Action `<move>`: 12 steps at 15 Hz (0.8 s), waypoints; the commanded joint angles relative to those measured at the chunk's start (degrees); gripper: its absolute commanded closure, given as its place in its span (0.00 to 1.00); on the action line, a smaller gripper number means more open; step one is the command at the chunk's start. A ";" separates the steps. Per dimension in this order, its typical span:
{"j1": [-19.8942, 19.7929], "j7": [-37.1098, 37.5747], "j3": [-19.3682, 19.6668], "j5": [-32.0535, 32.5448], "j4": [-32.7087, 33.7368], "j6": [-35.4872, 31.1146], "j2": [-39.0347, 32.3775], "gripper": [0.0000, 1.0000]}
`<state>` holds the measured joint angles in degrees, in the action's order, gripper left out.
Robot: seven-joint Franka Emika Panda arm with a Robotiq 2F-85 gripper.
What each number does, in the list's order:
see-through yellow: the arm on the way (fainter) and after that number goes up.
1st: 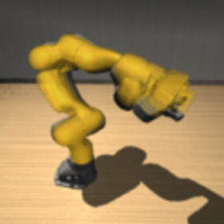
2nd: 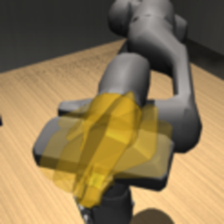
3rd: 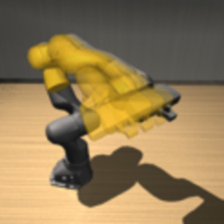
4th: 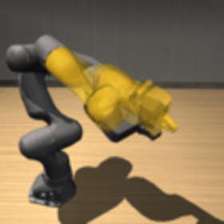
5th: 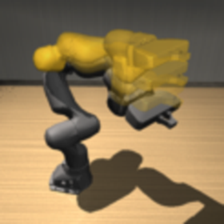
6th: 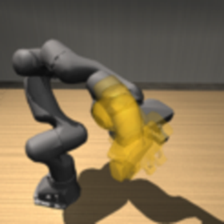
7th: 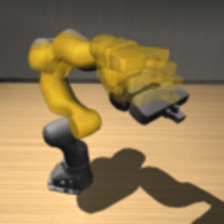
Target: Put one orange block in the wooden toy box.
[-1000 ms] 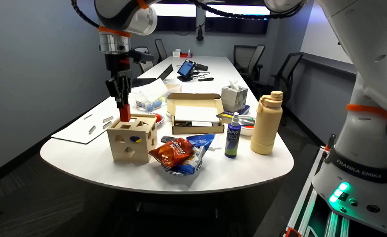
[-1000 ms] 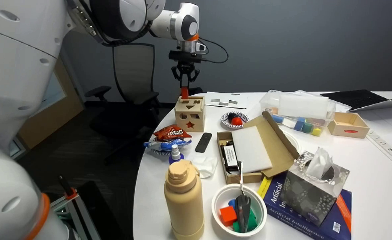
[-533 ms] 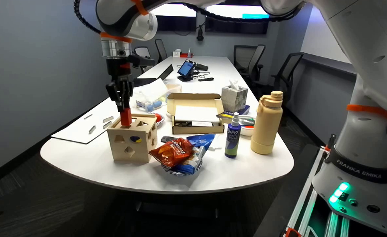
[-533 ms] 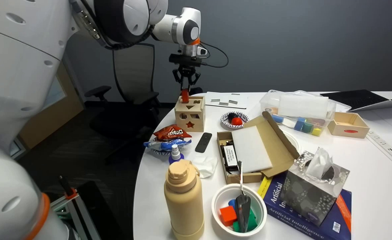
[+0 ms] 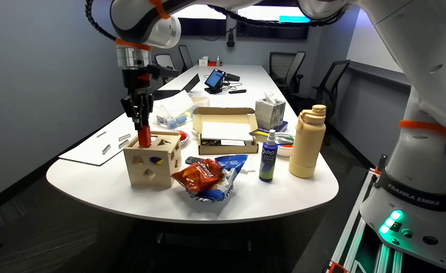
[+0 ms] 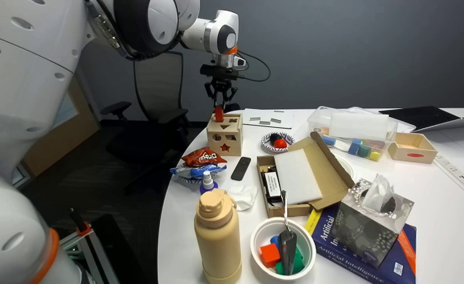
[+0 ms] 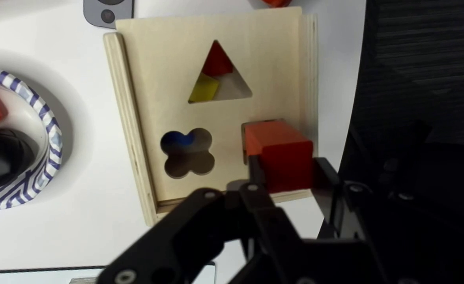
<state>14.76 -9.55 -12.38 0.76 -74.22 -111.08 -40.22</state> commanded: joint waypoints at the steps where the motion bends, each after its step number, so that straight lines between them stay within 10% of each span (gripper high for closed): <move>1: 0.50 0.64 0.30 -0.86 4.05 1.71 -2.39 0.90; 12: 0.55 0.33 0.44 -0.54 5.52 4.45 -3.37 0.90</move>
<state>14.79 -9.38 -12.32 0.76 -72.11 -109.20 -42.01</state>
